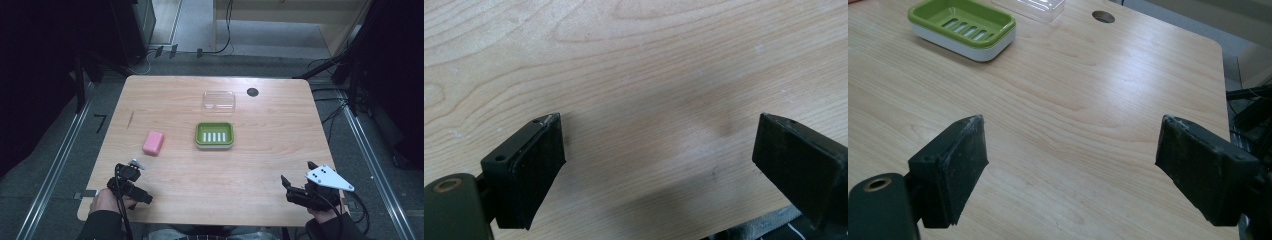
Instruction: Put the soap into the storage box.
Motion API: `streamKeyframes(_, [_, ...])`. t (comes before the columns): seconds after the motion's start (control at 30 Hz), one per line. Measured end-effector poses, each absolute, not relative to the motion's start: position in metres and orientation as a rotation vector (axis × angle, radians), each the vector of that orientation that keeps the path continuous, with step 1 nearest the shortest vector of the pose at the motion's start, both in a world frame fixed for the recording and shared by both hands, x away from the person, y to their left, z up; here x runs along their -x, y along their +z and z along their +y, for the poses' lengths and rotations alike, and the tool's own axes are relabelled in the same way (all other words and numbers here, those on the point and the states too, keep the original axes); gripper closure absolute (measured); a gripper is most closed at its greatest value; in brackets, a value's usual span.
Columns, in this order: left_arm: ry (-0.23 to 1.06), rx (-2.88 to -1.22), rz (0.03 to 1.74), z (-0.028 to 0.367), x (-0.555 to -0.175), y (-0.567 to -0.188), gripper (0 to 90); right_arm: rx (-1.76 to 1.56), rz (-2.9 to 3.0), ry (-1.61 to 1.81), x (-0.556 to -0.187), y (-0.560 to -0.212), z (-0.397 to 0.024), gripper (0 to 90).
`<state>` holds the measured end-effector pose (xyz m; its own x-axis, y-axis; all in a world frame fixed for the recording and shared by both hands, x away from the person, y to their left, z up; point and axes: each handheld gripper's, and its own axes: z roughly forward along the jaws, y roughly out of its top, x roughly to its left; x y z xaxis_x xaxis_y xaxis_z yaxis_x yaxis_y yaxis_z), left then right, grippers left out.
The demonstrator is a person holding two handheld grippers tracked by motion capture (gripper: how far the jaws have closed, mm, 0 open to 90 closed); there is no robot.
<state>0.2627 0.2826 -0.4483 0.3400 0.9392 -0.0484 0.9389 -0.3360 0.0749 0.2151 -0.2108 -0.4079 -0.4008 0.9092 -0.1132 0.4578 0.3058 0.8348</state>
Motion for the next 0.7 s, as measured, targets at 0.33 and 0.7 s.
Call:
streamKeyframes(0.33, [0.001, -2.498, 1.750, 0.2831, -0.2622, -0.4498, 7.1, -1.203, 1.991, 0.988, -0.2156, -0.4075, -0.2098, 13.5])
streamKeyframes(0.7, [0.000, -2.508, 1.725, 0.2814, -0.2636, -0.4478, 7.1, -1.209, 1.989, 0.989, -0.2155, -0.4078, -0.2101, 13.5])
